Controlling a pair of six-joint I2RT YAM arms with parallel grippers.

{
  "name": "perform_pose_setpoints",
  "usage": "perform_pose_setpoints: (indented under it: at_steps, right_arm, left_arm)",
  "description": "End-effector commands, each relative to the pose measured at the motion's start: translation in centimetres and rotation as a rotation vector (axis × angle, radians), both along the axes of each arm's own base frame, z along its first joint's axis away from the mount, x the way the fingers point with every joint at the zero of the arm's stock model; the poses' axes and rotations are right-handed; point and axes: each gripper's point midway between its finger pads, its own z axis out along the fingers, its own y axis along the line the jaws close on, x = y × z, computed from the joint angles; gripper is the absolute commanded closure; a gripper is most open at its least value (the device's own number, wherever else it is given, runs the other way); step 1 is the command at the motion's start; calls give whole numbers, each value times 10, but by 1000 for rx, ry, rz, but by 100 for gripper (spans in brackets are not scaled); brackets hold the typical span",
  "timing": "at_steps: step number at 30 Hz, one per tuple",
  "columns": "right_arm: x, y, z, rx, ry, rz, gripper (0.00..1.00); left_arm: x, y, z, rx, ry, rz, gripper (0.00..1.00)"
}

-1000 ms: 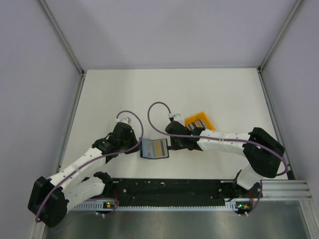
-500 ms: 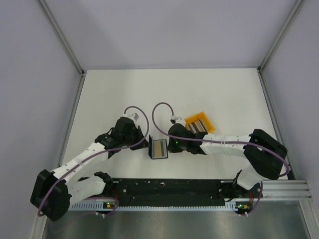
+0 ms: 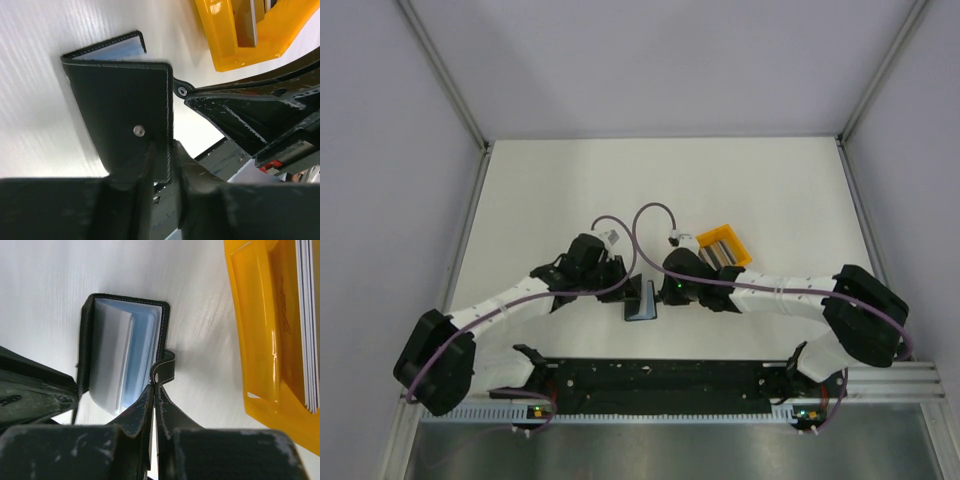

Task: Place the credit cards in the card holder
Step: Close the card holder at the center of the board.

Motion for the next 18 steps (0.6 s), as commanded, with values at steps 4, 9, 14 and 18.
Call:
perform_pose_setpoints:
  at_steps: [4, 9, 14, 18]
  right_arm:
    - [5, -2, 12, 19, -30, -30, 100]
    - [5, -4, 10, 19, -24, -39, 100]
    - [6, -8, 11, 15, -29, -55, 100]
    - [6, -4, 18, 28, -40, -38, 100]
  left_arm:
    - [5, -26, 12, -69, -34, -57, 60]
    - [4, -31, 2, -66, -11, -70, 55]
    - [5, -21, -3, -16, -27, -41, 55]
    - [5, -6, -12, 61, -40, -21, 69]
